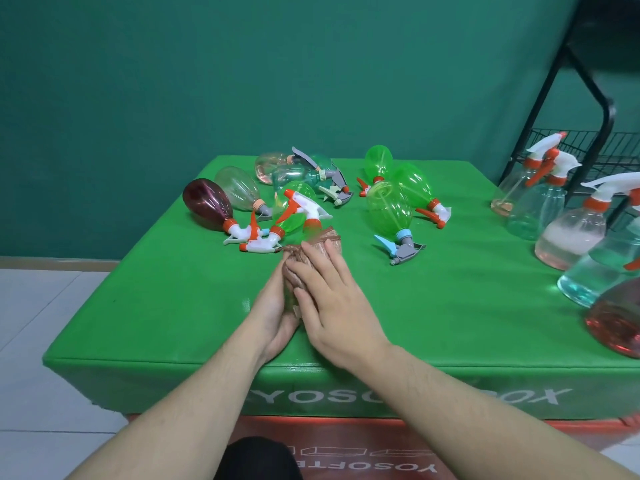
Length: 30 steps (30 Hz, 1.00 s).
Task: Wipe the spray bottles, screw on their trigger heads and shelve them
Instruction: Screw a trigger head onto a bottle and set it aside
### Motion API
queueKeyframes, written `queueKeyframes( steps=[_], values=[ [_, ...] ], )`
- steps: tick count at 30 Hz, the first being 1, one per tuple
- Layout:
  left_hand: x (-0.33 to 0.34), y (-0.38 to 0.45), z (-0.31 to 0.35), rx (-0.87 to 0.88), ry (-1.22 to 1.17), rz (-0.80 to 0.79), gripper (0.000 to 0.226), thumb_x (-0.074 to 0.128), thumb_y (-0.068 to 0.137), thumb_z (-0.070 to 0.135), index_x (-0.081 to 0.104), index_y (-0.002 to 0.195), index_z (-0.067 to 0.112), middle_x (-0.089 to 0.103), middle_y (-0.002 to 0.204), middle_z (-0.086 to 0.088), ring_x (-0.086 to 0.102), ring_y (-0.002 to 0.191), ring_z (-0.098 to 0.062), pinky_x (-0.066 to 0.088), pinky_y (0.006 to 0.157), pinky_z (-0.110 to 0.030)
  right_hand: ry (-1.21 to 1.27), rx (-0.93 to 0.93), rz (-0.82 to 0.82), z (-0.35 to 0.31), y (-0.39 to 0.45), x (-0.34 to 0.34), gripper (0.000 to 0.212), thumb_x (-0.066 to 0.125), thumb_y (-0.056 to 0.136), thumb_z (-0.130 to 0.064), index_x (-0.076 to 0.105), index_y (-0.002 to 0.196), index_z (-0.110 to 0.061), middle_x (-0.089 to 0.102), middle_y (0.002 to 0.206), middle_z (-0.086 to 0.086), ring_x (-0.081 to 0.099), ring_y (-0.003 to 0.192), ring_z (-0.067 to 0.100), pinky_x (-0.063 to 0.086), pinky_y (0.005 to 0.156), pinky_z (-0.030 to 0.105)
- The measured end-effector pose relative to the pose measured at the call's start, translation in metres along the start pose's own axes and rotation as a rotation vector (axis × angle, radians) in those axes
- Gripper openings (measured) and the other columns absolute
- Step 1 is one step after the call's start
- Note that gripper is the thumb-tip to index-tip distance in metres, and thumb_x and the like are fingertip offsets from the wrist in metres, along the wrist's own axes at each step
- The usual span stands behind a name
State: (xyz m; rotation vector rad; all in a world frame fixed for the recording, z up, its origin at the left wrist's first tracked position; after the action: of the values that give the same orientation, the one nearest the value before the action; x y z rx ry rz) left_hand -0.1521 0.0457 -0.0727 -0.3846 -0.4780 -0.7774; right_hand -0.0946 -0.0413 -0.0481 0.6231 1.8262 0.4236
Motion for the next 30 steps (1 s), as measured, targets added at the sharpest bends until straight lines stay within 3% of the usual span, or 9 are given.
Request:
queueKeyframes(
  steps=[4, 6, 10, 16, 19, 23, 25, 28, 30],
  values=[
    [0.002, -0.001, 0.002, -0.011, -0.017, -0.040, 0.045, 0.043, 0.108, 0.046, 0.062, 0.140, 0.021, 0.068, 0.136, -0.005, 0.063, 0.128, -0.018, 0.055, 0.103, -0.038, 0.095, 0.130, -0.032, 0.006, 0.025, -0.004, 0.051, 0.028, 0.103, -0.035, 0.046, 0.149, -0.021, 0.032, 0.161, 0.001, 0.015, 0.154, 0.023, 0.014, 0.126, 0.042],
    [0.003, -0.001, 0.002, -0.030, 0.006, -0.059, 0.046, 0.045, 0.106, 0.048, 0.061, 0.141, 0.022, 0.068, 0.137, -0.007, 0.063, 0.128, -0.021, 0.051, 0.107, -0.045, 0.109, 0.178, -0.053, 0.011, 0.038, -0.005, 0.054, 0.024, 0.102, -0.041, 0.044, 0.149, -0.021, 0.033, 0.160, -0.001, 0.022, 0.151, 0.024, 0.021, 0.123, 0.047],
    [0.004, -0.002, 0.002, -0.040, 0.015, -0.068, 0.047, 0.047, 0.104, 0.048, 0.063, 0.138, 0.021, 0.070, 0.133, -0.010, 0.067, 0.117, -0.022, 0.055, 0.096, -0.043, 0.089, 0.263, -0.141, 0.015, 0.057, -0.003, 0.057, 0.025, 0.102, -0.041, 0.039, 0.153, -0.022, 0.023, 0.166, -0.001, 0.017, 0.154, 0.022, 0.021, 0.123, 0.053],
    [-0.002, 0.001, -0.003, -0.037, 0.020, -0.018, 0.047, 0.047, 0.103, 0.045, 0.062, 0.138, 0.017, 0.070, 0.130, -0.016, 0.068, 0.117, -0.029, 0.055, 0.099, -0.047, 0.236, 0.406, -0.181, 0.017, 0.069, -0.009, 0.051, 0.033, 0.108, -0.034, 0.034, 0.157, -0.021, 0.009, 0.169, -0.005, 0.019, 0.153, 0.016, 0.021, 0.121, 0.033],
    [-0.003, 0.001, -0.003, -0.041, 0.008, -0.009, 0.047, 0.050, 0.102, 0.046, 0.064, 0.137, 0.017, 0.070, 0.130, -0.016, 0.067, 0.116, -0.029, 0.054, 0.097, -0.048, 0.204, 0.376, -0.178, 0.014, 0.062, -0.006, 0.051, 0.032, 0.107, -0.033, 0.038, 0.155, -0.017, 0.014, 0.169, -0.001, 0.019, 0.153, 0.017, 0.019, 0.123, 0.032],
    [0.001, -0.001, -0.001, -0.038, -0.013, -0.008, 0.053, 0.057, 0.094, 0.051, 0.066, 0.135, 0.020, 0.071, 0.130, -0.012, 0.066, 0.120, -0.026, 0.049, 0.105, -0.052, 0.091, 0.216, -0.059, 0.002, 0.043, -0.006, 0.060, 0.022, 0.101, -0.036, 0.052, 0.144, -0.006, 0.042, 0.155, 0.013, 0.031, 0.147, 0.025, 0.019, 0.124, 0.034],
    [0.001, -0.002, -0.001, -0.030, -0.009, 0.009, 0.048, 0.051, 0.102, 0.048, 0.065, 0.137, 0.019, 0.072, 0.129, -0.009, 0.068, 0.118, -0.021, 0.055, 0.098, -0.045, 0.019, 0.125, 0.021, -0.001, 0.033, -0.006, 0.055, 0.026, 0.102, -0.031, 0.057, 0.137, -0.003, 0.052, 0.145, 0.016, 0.038, 0.140, 0.028, 0.025, 0.122, 0.040],
    [-0.001, 0.000, -0.003, -0.010, -0.004, 0.029, 0.045, 0.047, 0.107, 0.044, 0.065, 0.136, 0.014, 0.072, 0.129, -0.009, 0.070, 0.117, -0.018, 0.062, 0.082, -0.031, -0.058, 0.095, -0.056, 0.003, 0.023, 0.000, 0.054, 0.020, 0.105, -0.035, 0.050, 0.143, -0.010, 0.043, 0.152, 0.010, 0.033, 0.145, 0.030, 0.026, 0.120, 0.047],
    [-0.002, 0.000, -0.004, -0.003, 0.004, 0.039, 0.044, 0.046, 0.107, 0.042, 0.066, 0.133, 0.013, 0.072, 0.128, -0.009, 0.069, 0.118, -0.018, 0.061, 0.081, -0.028, -0.082, 0.108, -0.098, 0.005, 0.014, 0.002, 0.055, 0.017, 0.104, -0.038, 0.043, 0.147, -0.017, 0.034, 0.159, 0.004, 0.025, 0.150, 0.031, 0.026, 0.119, 0.052]
  ],
)
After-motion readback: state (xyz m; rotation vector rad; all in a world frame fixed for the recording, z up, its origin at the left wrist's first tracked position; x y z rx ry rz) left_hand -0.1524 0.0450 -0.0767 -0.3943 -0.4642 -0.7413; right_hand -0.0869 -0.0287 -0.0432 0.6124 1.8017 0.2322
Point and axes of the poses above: each hand's wrist, its own y-axis towards the middle knuckle, its own x-axis out of the palm, z = x × y, the point moved 4 cm from there along y, towards the middle knuckle
